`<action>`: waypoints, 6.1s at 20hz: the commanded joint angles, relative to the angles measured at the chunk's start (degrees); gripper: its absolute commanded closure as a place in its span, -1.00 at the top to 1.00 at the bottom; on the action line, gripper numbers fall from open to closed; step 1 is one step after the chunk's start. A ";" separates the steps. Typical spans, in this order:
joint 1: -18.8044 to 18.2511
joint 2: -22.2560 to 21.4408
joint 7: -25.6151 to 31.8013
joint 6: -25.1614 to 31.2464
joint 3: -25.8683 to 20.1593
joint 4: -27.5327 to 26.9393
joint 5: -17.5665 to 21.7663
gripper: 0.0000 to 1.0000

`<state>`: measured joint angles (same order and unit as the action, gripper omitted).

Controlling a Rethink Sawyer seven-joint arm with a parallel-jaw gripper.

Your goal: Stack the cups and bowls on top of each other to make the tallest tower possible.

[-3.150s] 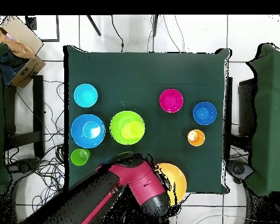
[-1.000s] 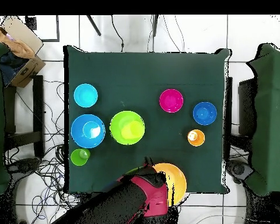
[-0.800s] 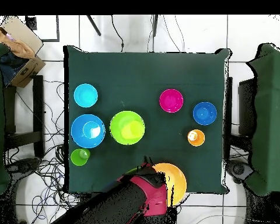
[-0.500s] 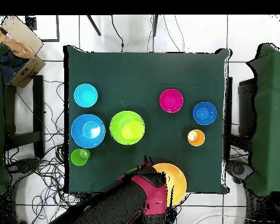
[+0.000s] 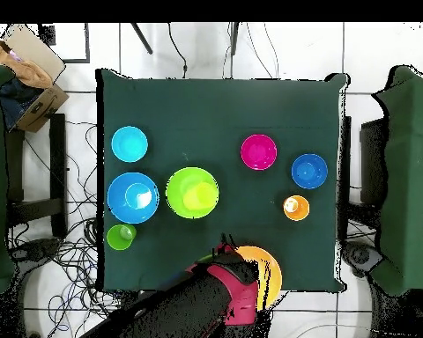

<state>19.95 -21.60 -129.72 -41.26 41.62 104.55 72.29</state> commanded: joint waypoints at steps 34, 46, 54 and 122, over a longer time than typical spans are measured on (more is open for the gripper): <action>-2.46 20.80 34.93 -6.02 -0.50 4.84 -20.38 1.00; 6.44 14.35 17.16 2.89 3.88 1.84 -0.40 1.00; 12.86 12.45 3.14 2.26 4.61 2.06 9.67 1.00; 2.35 16.25 24.48 1.60 -8.24 3.12 -13.93 1.00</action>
<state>21.81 -8.34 -114.08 -37.94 41.69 111.37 60.02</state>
